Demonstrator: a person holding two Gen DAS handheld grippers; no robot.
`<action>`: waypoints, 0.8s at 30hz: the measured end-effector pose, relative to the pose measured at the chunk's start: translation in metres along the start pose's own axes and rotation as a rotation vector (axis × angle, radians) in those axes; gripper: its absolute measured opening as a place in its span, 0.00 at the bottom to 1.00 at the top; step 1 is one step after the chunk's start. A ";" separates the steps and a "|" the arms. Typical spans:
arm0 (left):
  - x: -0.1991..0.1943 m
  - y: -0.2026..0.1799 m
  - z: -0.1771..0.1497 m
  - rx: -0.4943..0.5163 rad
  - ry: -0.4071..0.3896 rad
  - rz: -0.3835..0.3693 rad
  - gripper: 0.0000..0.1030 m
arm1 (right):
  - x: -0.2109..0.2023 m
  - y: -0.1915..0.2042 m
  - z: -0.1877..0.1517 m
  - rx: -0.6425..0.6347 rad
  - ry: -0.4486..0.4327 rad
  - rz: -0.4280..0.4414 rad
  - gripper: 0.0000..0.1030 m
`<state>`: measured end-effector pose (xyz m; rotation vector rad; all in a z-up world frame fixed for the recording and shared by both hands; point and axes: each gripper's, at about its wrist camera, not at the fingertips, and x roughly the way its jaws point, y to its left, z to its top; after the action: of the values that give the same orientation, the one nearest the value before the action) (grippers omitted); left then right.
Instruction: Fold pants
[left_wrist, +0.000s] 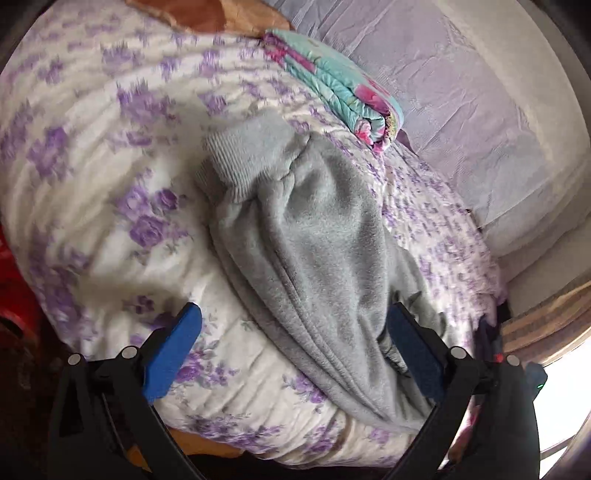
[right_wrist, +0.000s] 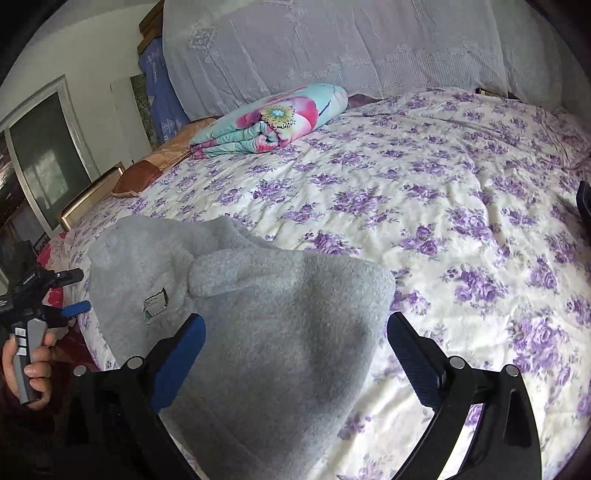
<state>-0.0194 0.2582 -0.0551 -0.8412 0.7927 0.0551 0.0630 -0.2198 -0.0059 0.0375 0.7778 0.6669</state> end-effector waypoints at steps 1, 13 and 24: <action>0.009 0.003 0.002 -0.024 0.015 -0.010 0.95 | -0.001 0.002 -0.002 0.002 -0.006 0.008 0.96; 0.041 0.003 0.039 -0.119 -0.052 -0.059 0.95 | -0.023 0.012 -0.011 0.001 -0.059 0.071 0.96; -0.001 -0.043 0.018 0.123 -0.202 -0.068 0.23 | -0.038 -0.013 -0.025 0.033 -0.082 -0.005 0.96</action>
<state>0.0056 0.2415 -0.0189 -0.7323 0.5715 0.0298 0.0340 -0.2571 -0.0036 0.0930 0.7095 0.6441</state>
